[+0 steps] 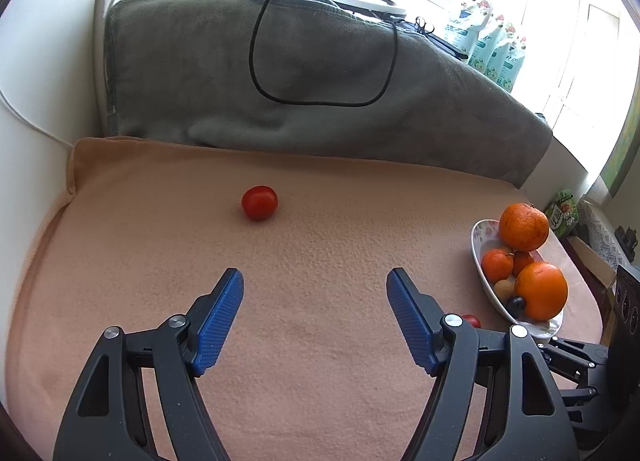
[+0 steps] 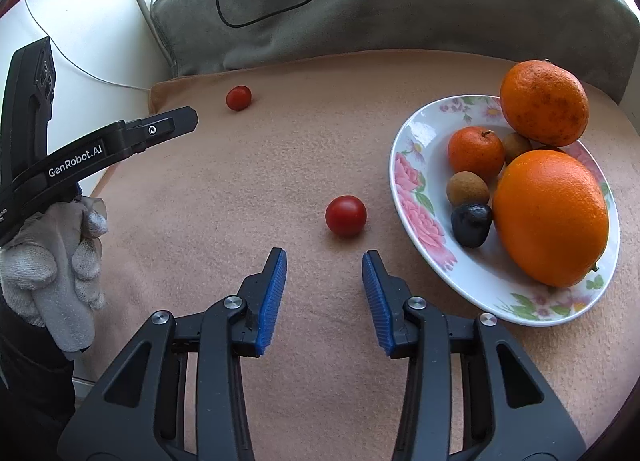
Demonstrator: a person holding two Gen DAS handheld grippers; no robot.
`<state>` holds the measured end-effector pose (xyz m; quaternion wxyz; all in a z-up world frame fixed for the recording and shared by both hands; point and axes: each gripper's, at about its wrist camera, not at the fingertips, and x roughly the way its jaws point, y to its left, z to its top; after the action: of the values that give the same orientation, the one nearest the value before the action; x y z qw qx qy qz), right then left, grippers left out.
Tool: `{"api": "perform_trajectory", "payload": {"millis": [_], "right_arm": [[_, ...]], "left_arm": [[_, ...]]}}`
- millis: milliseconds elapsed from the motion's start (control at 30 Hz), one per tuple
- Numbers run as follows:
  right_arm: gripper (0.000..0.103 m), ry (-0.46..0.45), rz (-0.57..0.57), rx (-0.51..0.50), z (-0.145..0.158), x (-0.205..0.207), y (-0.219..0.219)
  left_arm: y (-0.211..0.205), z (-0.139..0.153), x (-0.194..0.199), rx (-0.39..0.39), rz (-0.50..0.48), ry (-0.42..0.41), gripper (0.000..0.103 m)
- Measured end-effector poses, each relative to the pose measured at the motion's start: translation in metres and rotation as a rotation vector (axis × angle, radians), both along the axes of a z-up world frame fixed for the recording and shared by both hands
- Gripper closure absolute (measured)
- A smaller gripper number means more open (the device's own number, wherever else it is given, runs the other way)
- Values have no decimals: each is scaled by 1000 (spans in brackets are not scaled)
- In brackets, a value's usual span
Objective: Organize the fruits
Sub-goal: 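Move the right tool toward a red cherry tomato while the left approaches another tomato, then close the right gripper on a cherry tomato while the left gripper grasps another tomato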
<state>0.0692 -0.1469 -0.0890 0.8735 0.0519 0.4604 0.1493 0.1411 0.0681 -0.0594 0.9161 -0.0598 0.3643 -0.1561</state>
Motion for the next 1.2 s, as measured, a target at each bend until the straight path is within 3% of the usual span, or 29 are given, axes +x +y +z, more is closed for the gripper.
{"api": "perform_trajectory", "payload": {"millis": [333,733,1200], "right_arm": [[67,-7,-81,-44,-5,17,5],[69,-23,-82,-78,-5,22,16],[76,-21,-84,-105,-8,35,31]], "left_arm": [[10,-15,43,-9,-8,46,29],[12,-30,86,16,19,84,29],[13,-37,105,0,27,110,34]]}}
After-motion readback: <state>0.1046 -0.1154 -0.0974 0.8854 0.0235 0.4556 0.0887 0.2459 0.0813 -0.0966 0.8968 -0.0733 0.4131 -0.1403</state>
